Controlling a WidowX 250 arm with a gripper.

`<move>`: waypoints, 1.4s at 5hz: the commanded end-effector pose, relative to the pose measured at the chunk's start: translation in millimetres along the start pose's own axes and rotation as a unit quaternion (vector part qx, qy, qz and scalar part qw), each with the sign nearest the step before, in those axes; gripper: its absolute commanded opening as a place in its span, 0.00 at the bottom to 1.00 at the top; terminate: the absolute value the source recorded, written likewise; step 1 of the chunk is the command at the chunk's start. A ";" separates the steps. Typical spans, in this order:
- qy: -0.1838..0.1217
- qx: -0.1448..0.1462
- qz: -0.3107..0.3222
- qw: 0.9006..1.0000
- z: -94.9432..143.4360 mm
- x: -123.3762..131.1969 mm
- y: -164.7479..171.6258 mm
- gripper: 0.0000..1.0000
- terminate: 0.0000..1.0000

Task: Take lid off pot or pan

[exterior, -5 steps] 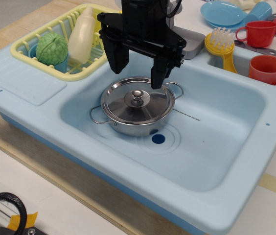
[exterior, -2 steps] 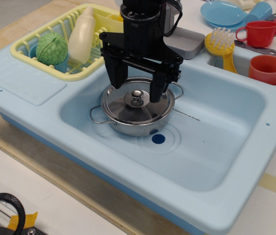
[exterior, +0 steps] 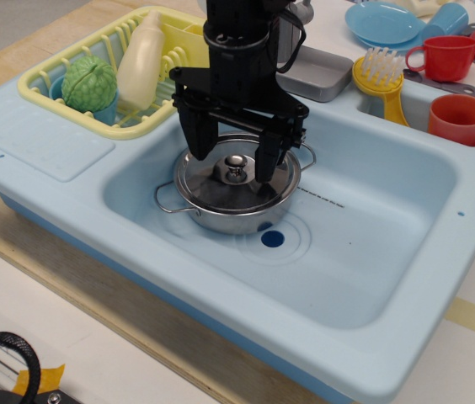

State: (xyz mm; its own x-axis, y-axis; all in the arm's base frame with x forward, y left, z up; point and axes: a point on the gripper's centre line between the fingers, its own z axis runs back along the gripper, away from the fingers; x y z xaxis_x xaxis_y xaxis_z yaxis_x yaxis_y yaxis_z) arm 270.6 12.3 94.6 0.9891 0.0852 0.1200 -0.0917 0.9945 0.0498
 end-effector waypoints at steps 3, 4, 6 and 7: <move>-0.010 -0.008 0.014 1.000 -6.6 3.1 6.6 0.00 0.00; -0.011 -0.009 0.015 1.000 -4.9 2.5 6.0 0.00 0.00; -0.075 0.050 -0.011 0.996 31.7 -8.3 -15.3 0.00 0.00; -0.090 0.047 -0.023 0.995 40.8 -13.9 -35.5 0.00 0.00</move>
State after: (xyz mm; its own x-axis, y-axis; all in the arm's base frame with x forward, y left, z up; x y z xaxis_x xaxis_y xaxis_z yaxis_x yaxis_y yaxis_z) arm 254.5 -36.6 121.0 0.9651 0.0027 0.2620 -0.0402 0.9896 0.1379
